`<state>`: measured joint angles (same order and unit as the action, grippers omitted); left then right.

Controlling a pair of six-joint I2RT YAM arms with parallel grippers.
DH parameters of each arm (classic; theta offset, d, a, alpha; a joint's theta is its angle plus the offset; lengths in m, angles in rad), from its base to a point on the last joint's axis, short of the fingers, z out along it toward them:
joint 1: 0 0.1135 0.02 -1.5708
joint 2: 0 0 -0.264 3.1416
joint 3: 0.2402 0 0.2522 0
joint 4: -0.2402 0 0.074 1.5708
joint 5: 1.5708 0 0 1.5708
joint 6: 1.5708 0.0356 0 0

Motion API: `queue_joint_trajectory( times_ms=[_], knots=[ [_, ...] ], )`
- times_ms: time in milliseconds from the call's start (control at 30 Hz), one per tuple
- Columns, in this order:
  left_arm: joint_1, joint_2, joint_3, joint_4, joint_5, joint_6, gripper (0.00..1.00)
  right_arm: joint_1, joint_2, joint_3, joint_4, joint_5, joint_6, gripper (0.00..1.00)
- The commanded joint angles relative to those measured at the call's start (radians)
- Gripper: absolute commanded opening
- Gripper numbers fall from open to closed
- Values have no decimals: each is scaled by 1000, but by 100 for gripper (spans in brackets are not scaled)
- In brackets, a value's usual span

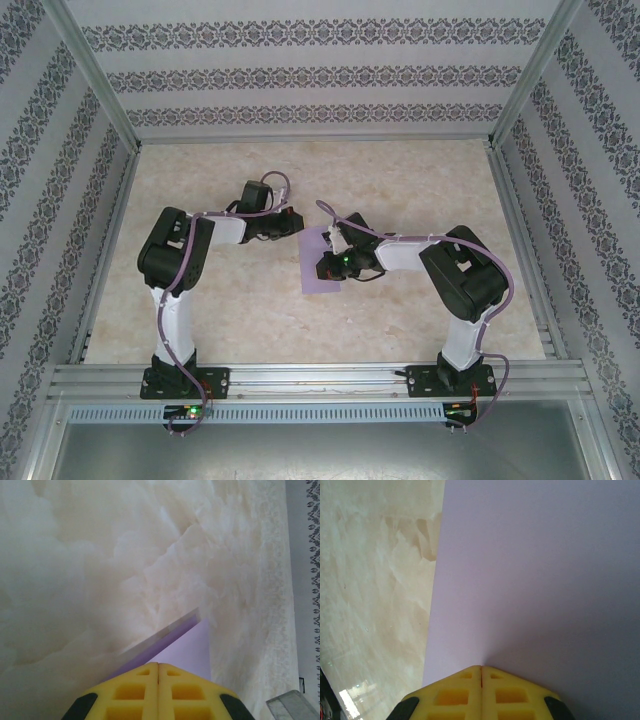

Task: Fold a paper plane with a square sheet of paper (fold left side to right side)
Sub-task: First fold the square sheet of paper in half at the center of the table.

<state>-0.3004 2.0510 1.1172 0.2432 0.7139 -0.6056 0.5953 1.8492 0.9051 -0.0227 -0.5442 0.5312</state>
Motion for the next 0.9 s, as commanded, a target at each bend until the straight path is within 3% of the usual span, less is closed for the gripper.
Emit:
queue_joint_trajectory(
  times_ms=[0, 167, 467, 867],
  knots=[
    [-10, 21, 15, -27, 2, 27, 5, -11, 87, -40, -150, 133, -5, 0],
    [-12, 35, 13, -32, -12, 37, 5, -12, 88, -38, -154, 136, -5, 0],
    [-10, 62, 44, -146, -143, 118, 5, -11, 84, -43, -163, 141, -8, 0],
    [37, 128, 202, -240, -157, 148, 5, -12, 77, -59, -127, 124, 8, 0]
  ],
)
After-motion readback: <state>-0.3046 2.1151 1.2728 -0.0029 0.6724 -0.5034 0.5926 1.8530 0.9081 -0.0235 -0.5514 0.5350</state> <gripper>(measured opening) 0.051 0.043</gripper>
